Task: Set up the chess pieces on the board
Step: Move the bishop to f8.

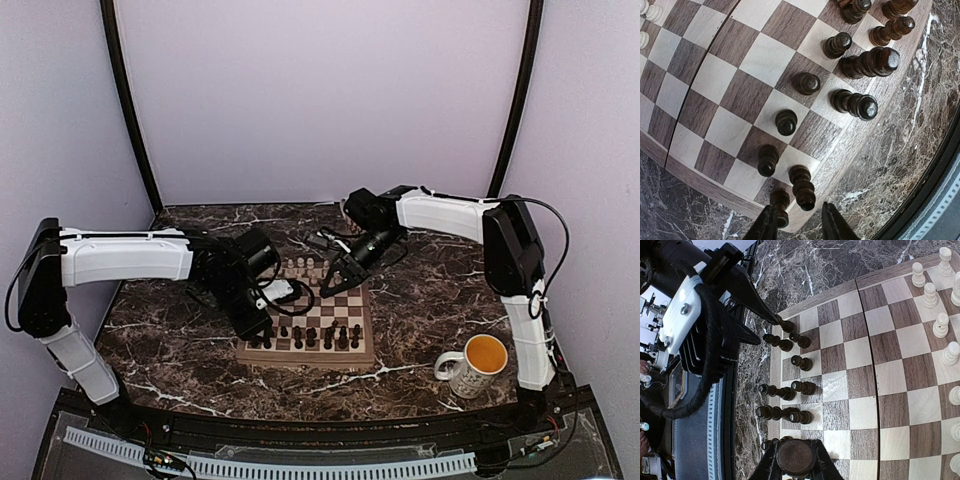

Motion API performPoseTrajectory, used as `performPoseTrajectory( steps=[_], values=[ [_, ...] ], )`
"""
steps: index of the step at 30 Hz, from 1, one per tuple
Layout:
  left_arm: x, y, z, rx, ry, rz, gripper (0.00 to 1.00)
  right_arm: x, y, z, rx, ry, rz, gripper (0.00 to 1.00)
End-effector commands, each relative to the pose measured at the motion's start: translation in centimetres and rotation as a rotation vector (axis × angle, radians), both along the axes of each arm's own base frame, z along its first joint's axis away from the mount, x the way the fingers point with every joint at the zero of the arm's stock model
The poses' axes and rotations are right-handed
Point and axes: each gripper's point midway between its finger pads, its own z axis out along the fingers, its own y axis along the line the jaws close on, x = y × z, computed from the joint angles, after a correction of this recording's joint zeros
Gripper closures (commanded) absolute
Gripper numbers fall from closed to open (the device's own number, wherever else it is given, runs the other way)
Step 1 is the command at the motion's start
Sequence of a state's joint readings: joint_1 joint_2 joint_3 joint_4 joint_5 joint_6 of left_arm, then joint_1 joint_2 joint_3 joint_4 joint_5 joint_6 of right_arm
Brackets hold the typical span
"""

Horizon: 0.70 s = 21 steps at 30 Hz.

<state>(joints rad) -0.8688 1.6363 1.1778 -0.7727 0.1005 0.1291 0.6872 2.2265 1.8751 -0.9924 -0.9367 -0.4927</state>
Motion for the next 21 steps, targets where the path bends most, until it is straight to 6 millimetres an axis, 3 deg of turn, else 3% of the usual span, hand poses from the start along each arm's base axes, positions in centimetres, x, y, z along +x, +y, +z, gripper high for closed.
performPoseTrajectory(
  steps=[1, 21],
  values=[
    [0.0, -0.4, 0.7, 0.000, -0.013, -0.032, 0.69, -0.2, 0.1, 0.6, 0.009, -0.021, 0.006, 0.82],
    [-0.4, -1.7, -0.4, 0.011, 0.020, -0.092, 0.88, -0.3, 0.0, 0.2, -0.002, -0.020, 0.012, 0.82]
  ],
)
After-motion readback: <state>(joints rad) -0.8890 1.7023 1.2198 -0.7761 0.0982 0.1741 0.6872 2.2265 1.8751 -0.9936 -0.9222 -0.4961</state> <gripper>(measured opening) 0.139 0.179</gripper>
